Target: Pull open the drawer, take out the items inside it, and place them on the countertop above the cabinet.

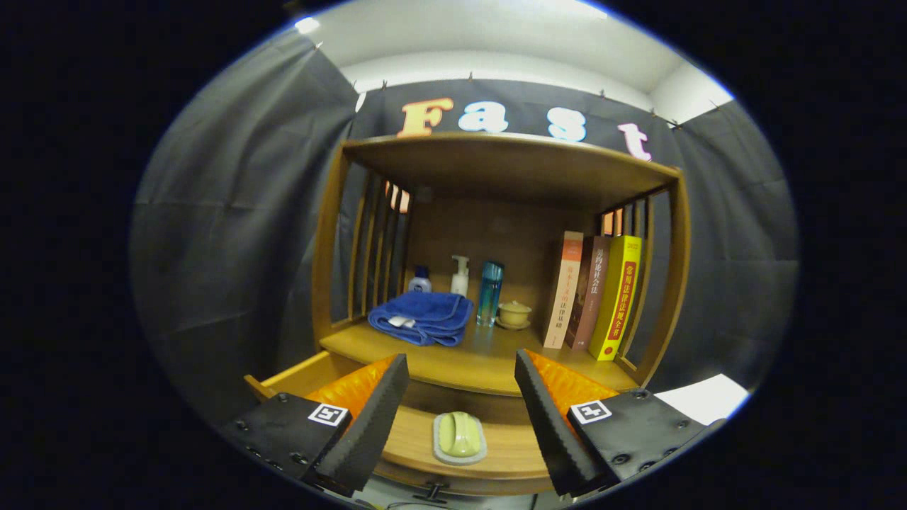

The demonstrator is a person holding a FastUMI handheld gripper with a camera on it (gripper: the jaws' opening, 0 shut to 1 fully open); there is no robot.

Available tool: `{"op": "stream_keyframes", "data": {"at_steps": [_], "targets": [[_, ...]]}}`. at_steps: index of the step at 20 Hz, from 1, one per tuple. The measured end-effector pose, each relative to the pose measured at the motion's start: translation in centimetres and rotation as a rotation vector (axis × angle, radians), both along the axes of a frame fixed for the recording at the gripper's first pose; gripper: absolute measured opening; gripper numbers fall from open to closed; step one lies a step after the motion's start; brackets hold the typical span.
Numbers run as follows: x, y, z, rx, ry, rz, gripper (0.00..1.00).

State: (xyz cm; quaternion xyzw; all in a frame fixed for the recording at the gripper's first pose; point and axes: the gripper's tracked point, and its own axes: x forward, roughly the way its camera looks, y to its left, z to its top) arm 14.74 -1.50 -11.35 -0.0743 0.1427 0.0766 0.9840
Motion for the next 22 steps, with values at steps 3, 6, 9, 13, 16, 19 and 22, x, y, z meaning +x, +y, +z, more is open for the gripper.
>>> {"op": "stream_keyframes", "data": {"at_steps": [3, 6, 9, 13, 16, 19, 22], "targets": [[2.1, 0.9, -6.9, 0.014, 0.237, -0.002, 0.99], [2.5, 0.6, -13.1, 0.017, 0.407, -0.032, 0.99], [2.2, -0.4, -17.4, -0.014, 0.503, -0.067, 0.98], [2.5, -1.8, -20.2, -0.033, 0.572, -0.096, 0.92], [2.1, -2.4, -21.8, -0.015, 0.630, -0.116, 0.89], [1.5, -2.5, -22.6, -0.027, 0.674, -0.107, 0.85], [1.1, -2.8, -23.2, -0.045, 0.704, -0.113, 0.80]]}}
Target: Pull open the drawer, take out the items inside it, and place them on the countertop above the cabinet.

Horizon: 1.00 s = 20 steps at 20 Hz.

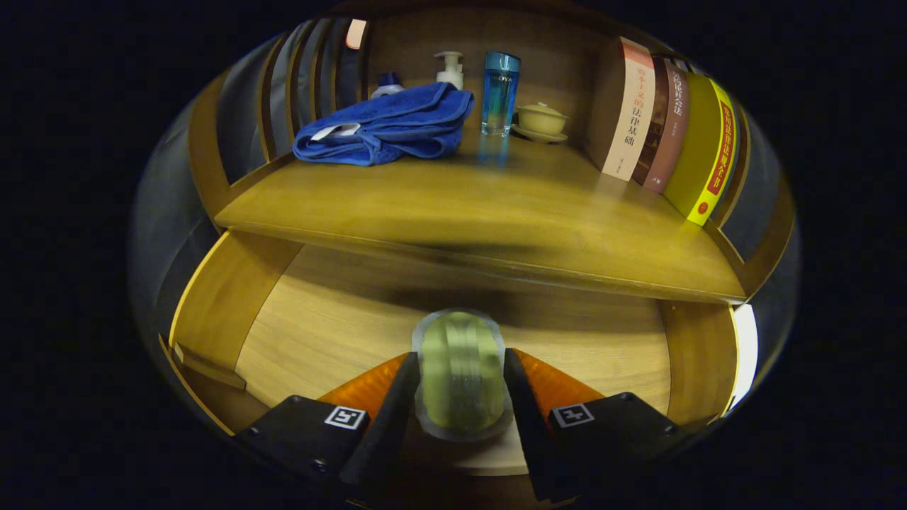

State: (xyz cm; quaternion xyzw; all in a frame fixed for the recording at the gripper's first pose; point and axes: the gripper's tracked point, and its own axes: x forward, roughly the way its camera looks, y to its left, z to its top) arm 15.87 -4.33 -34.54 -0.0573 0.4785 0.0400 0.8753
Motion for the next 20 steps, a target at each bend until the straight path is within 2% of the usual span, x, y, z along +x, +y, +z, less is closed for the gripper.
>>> {"op": "stream_keyframes", "data": {"at_steps": [1, 7, 9, 13, 20], "targets": [[-0.1, -0.3, -0.3, -0.010, 0.012, -0.005, 0.79], [0.9, -1.1, -0.6, -0.024, -0.019, -0.011, 0.44], [0.9, -1.8, -0.3, -0.039, -0.021, -0.037, 0.28], [0.0, -1.5, 1.0, 0.002, -0.046, -0.055, 0.24], [-0.7, -1.0, 8.6, 0.039, -0.214, -0.036, 0.23]]}}
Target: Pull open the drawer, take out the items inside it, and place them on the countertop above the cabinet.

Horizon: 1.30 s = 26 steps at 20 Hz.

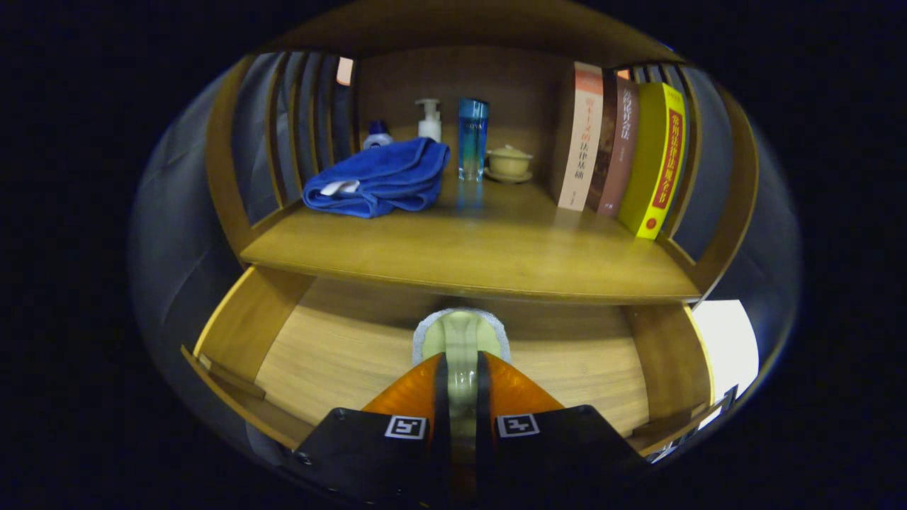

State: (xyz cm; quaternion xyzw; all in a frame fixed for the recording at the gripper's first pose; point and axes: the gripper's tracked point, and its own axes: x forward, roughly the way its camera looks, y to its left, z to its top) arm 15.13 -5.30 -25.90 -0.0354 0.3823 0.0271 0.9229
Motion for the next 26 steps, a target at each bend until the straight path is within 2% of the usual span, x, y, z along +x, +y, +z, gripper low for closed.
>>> {"op": "stream_keyframes", "data": {"at_steps": [5, 9, 11, 17, 21, 26], "targets": [[0.4, 1.7, 6.3, 0.057, -0.132, 0.014, 0.23], [4.5, 2.8, 10.7, 0.040, -0.225, 0.036, 0.23], [7.3, 3.1, 11.7, 0.032, -0.262, 0.015, 0.23], [13.6, 2.2, 8.6, -0.006, -0.198, -0.061, 0.23], [15.9, 1.2, 6.4, -0.042, -0.174, -0.100, 0.23], [16.6, 0.2, 3.9, -0.058, -0.125, -0.147, 0.23]]}}
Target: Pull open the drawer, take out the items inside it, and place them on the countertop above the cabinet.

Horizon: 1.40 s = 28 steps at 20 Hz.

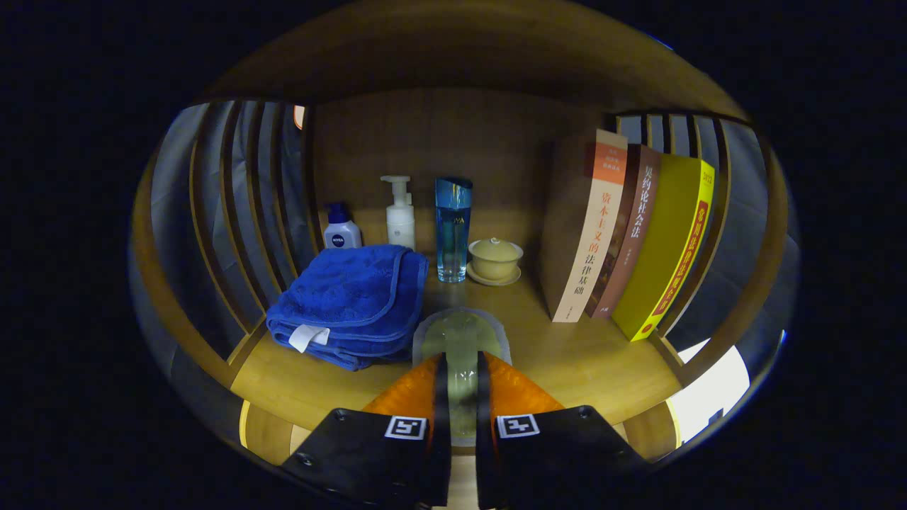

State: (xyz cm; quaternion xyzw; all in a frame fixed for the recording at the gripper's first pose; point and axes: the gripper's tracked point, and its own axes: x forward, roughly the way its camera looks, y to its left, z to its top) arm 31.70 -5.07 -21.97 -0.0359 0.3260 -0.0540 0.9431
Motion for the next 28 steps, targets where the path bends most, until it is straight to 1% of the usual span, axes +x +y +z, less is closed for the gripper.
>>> {"op": "stream_keyframes", "data": {"at_steps": [2, 4, 6, 8, 9, 10, 13, 17, 20, 22, 28], "targets": [[-0.2, -0.2, -1.2, 0.010, 0.021, -0.020, 0.23], [0.3, -0.6, -1.3, 0.001, 0.009, -0.030, 0.25], [0.0, -0.5, -1.5, 0.006, 0.019, -0.032, 0.29], [0.3, -0.4, -1.6, 0.018, 0.011, -0.034, 0.35], [0.1, -0.1, -1.5, 0.021, 0.009, -0.031, 0.36], [0.1, 0.1, -1.5, 0.022, 0.007, -0.021, 0.39], [-0.2, 1.1, -0.4, 0.006, -0.020, 0.018, 0.63], [-1.2, 3.2, 1.9, 0.028, -0.071, 0.061, 0.96], [-2.3, 4.4, 5.4, -0.003, -0.152, 0.113, 0.99], [-3.7, 5.1, 8.2, -0.025, -0.197, 0.139, 0.99], [-9.3, 8.6, 14.9, 0.027, -0.311, 0.204, 0.98]]}}
